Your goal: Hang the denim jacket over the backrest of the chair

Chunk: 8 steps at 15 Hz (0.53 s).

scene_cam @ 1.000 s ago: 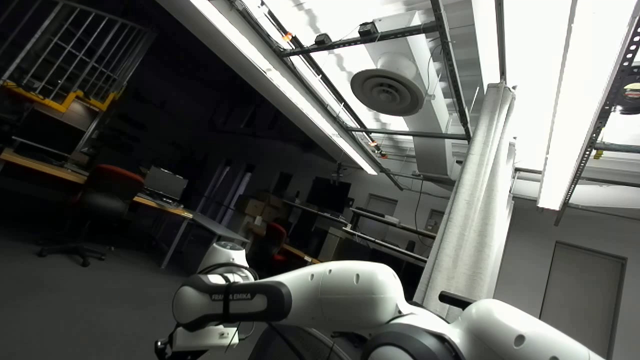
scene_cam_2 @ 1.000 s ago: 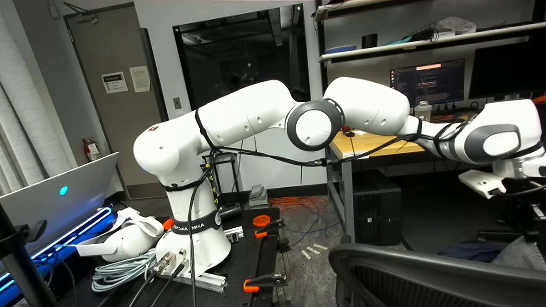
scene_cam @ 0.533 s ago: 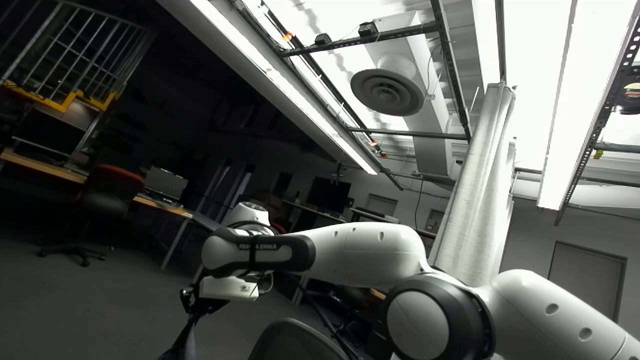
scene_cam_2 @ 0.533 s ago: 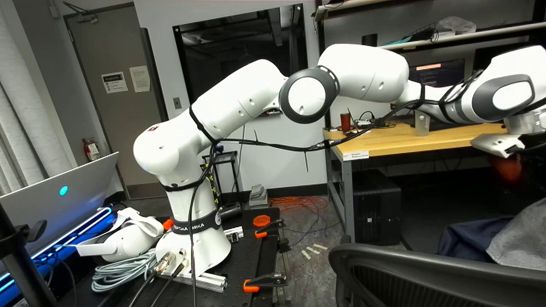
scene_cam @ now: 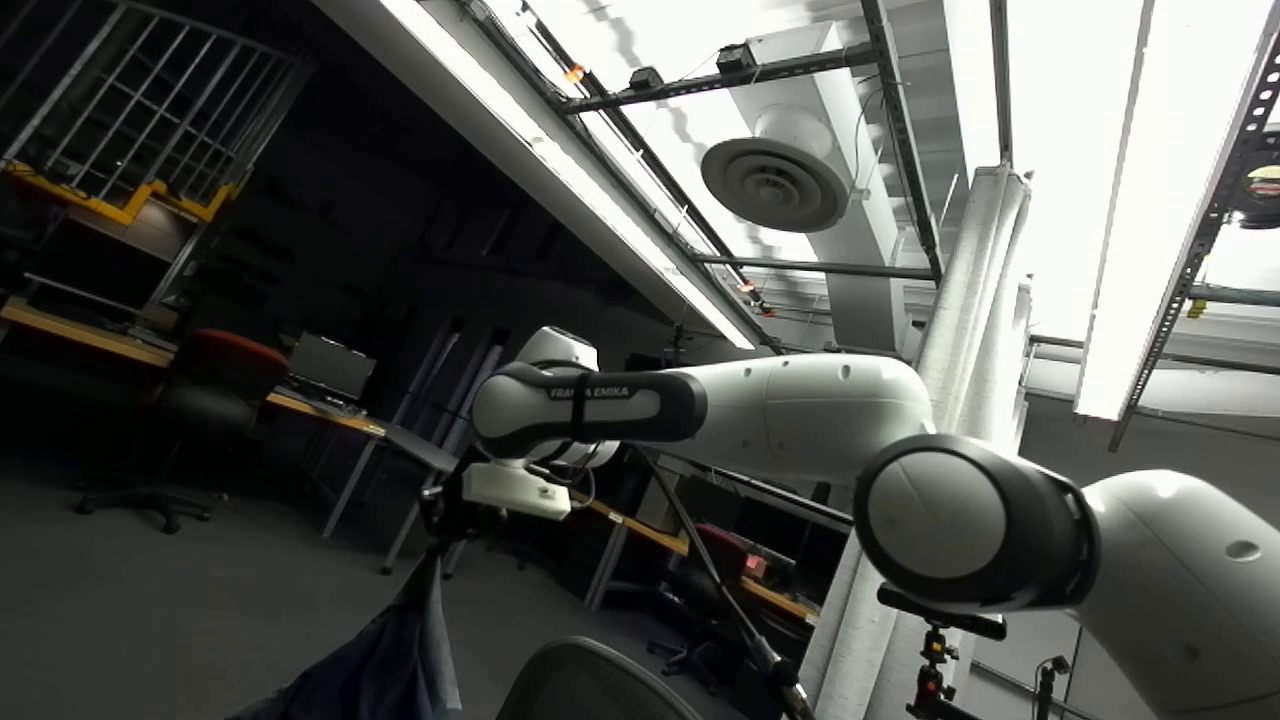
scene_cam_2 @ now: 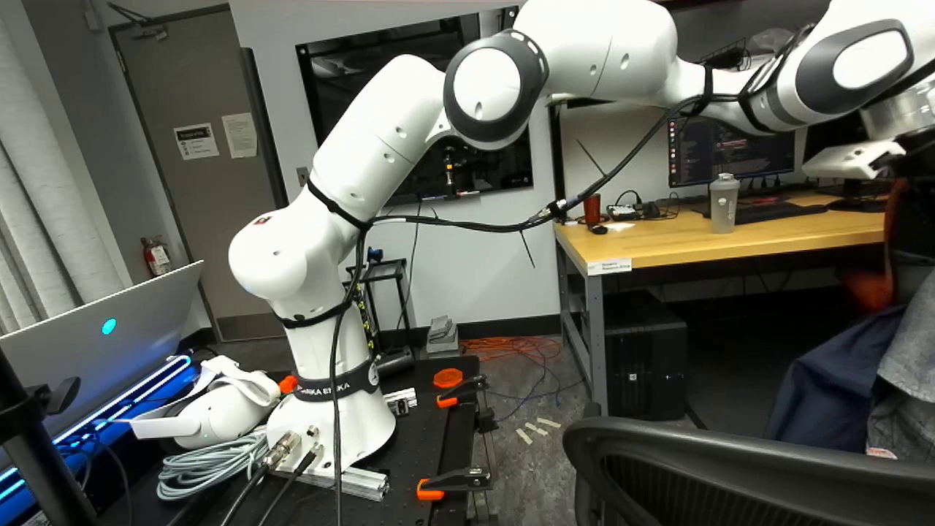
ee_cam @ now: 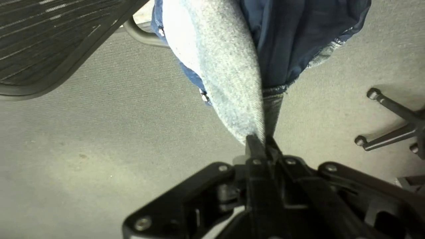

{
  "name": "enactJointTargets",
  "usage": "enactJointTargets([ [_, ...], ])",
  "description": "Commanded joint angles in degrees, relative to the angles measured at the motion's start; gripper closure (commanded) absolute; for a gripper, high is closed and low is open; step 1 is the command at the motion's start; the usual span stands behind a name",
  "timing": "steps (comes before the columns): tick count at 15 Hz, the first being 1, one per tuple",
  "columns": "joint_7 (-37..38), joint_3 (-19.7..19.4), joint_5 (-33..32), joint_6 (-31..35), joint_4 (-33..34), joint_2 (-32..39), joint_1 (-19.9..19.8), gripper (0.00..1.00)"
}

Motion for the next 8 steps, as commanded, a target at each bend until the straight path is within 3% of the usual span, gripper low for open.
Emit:
enactJointTargets([
  [1, -1.7, 0.7, -0.8, 1.9, -12.3, -12.6, 0.0, 0.99],
  [8, -2.3, 1.2, -0.7, -0.6, -23.8, -28.9, -0.9, 0.99],
])
